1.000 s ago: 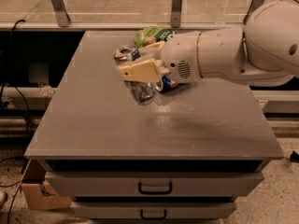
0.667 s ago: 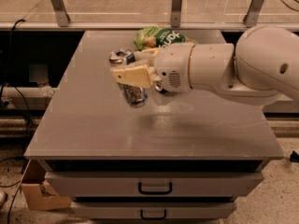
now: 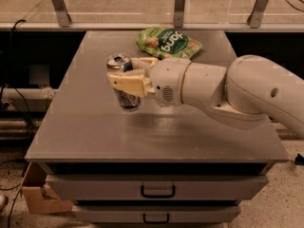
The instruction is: Place redbull can upright
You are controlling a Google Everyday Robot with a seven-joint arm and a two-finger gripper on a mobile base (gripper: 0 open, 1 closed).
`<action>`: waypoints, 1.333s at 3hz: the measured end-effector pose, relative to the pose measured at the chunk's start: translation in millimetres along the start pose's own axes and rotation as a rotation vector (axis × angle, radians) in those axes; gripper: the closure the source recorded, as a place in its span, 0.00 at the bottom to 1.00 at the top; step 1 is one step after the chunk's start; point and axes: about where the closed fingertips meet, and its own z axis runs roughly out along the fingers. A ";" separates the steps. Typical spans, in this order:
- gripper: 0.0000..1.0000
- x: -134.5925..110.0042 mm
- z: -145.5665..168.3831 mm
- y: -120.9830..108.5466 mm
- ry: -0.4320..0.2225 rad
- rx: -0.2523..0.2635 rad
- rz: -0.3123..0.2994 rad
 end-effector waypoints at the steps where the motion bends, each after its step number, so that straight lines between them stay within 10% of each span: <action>1: 1.00 9.7 7.8 1.3 -0.044 0.004 0.010; 4: 1.00 36.2 25.5 10.7 -0.119 -0.005 0.030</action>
Offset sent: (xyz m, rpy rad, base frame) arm 0.0044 0.0108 -0.0269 0.1151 -0.0367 -0.0208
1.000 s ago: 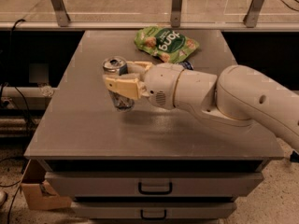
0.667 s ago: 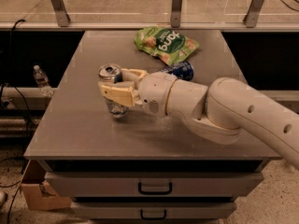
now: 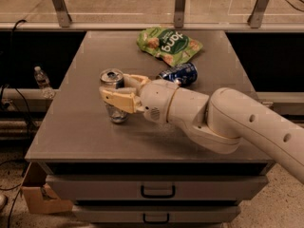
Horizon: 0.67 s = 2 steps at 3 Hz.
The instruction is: Place redbull can upright
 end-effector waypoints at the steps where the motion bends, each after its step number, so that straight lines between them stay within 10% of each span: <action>1: 1.00 2.1 -0.5 0.8 -0.011 0.012 -0.006; 2: 1.00 3.9 -1.3 0.2 -0.011 0.025 -0.003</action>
Offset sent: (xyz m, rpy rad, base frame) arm 0.0010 -0.0069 -0.0077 0.0098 0.0000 -0.0482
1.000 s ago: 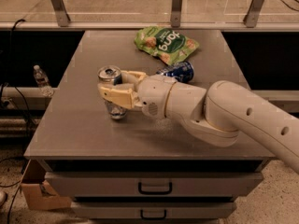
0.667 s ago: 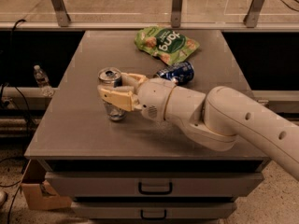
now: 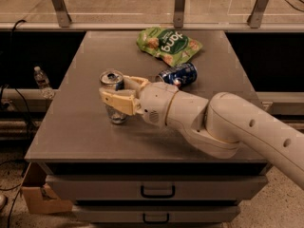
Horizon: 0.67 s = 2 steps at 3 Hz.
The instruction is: Place redbull can upright
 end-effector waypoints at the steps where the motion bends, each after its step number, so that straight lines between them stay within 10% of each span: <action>1: 0.82 -0.7 1.4 1.7 0.000 -0.004 -0.002; 2: 0.59 -1.4 2.7 3.2 0.000 -0.007 -0.003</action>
Offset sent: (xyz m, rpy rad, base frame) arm -0.0007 0.0018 0.0007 -0.0006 -0.0013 0.0032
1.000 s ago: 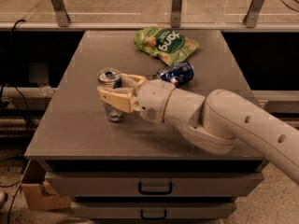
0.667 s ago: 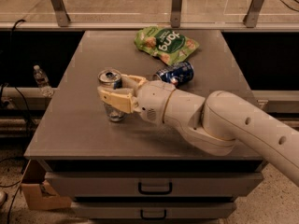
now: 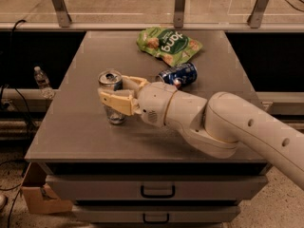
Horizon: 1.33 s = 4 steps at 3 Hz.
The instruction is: Place redbull can upright
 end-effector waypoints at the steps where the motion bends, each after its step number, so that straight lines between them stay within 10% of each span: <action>1: 0.36 -0.7 1.3 1.6 0.000 -0.003 -0.001; 3: 0.00 -1.9 3.9 4.8 0.000 -0.010 -0.004; 4: 0.00 -2.0 3.9 4.8 0.000 -0.010 -0.004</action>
Offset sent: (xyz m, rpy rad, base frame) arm -0.0008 0.0018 0.0007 -0.0006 -0.0012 0.0031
